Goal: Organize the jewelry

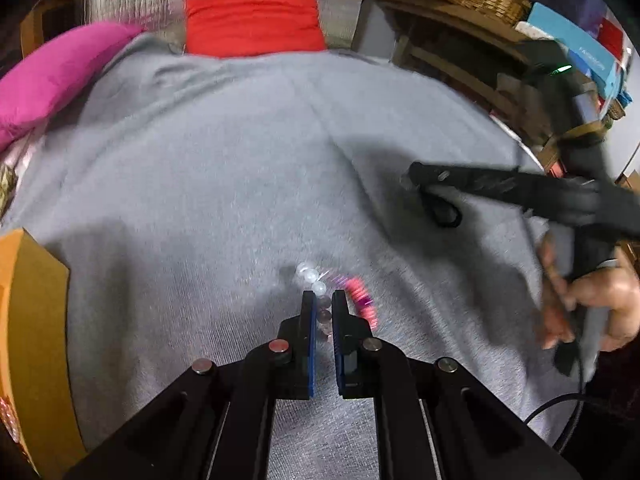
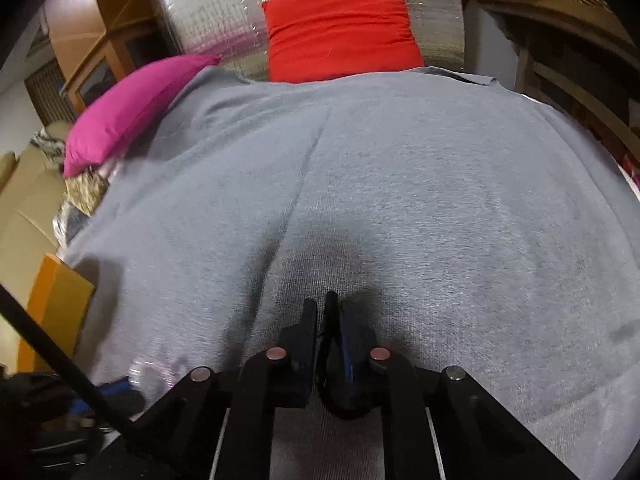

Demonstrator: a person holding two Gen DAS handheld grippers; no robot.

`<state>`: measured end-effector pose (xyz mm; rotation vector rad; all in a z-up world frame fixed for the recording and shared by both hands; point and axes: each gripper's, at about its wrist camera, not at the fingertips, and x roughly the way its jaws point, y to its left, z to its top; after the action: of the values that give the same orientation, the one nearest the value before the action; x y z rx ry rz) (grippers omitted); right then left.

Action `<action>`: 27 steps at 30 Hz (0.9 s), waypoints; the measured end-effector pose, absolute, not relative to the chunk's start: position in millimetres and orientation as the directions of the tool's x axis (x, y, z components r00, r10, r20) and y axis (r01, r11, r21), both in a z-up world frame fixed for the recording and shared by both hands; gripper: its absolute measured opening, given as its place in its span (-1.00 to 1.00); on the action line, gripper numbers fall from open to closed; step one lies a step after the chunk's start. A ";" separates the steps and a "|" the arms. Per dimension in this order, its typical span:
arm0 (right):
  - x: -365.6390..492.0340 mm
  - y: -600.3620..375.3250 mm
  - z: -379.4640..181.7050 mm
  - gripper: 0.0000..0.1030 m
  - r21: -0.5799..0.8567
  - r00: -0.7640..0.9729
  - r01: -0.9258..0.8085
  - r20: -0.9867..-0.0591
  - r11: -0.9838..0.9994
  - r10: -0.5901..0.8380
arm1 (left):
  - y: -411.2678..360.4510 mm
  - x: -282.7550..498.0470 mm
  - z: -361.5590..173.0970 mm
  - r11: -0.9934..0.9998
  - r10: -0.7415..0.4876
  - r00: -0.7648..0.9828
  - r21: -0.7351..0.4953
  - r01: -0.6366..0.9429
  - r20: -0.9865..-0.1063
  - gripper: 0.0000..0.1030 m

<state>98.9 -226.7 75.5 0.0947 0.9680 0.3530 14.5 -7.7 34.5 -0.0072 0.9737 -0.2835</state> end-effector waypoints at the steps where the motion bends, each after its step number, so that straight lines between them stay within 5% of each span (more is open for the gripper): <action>1: 97.5 -230.1 78.2 -0.78 0.246 0.517 -0.249 -0.784 0.937 0.343 | -7.4 15.5 31.6 0.964 -0.238 0.519 -0.135 0.228 -0.821 -0.85; 6: 93.2 -243.0 84.0 -0.78 0.291 0.500 -0.239 -0.781 0.926 0.374 | -6.6 19.1 22.7 0.966 -0.240 0.493 -0.155 0.207 -0.836 -0.77; 17: 96.6 -277.0 71.7 -0.77 0.327 0.434 -0.163 -0.823 0.931 0.365 | -18.9 25.2 22.8 0.972 -0.201 0.510 -0.107 0.207 -0.836 -0.26; 19: 97.8 -280.5 68.2 -0.68 0.297 0.419 -0.152 -0.845 0.943 0.333 | -20.2 24.8 22.3 0.975 -0.180 0.516 -0.084 0.203 -0.838 -0.10; 24: 89.2 -284.6 68.6 -0.20 0.254 0.435 -0.146 -0.852 0.956 0.293 | -19.4 23.4 25.5 0.985 -0.109 0.546 -0.016 0.173 -0.831 -0.05; 27: 76.7 -287.1 73.2 -0.14 0.237 0.455 -0.153 -0.845 0.959 0.281 | -20.7 17.0 30.3 0.988 -0.072 0.565 0.020 0.154 -0.822 0.03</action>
<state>76.7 -287.1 73.2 0.1340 1.0660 0.2687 17.0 -20.7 30.3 0.0926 0.9610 -0.1332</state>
